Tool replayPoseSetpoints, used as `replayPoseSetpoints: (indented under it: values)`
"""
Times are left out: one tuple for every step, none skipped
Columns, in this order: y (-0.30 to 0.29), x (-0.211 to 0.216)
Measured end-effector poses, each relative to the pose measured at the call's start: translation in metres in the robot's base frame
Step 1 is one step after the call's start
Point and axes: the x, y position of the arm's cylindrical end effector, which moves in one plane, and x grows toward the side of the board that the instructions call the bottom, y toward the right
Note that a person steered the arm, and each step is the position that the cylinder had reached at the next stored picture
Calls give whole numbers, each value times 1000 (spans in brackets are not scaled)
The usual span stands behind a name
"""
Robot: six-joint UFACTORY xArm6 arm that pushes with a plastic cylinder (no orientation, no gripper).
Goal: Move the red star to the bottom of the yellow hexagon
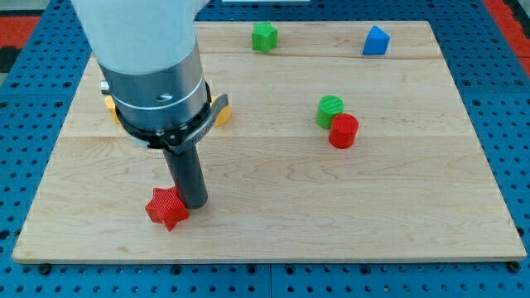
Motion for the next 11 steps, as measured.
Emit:
replayPoseSetpoints:
  values:
    - [-45,1]
    - [-81,1]
    - [-34,4]
    - [-50,31]
    - [-87,41]
    - [-94,35]
    - [-89,34]
    - [-67,32]
    - [-67,32]
    - [-67,32]
    - [-67,32]
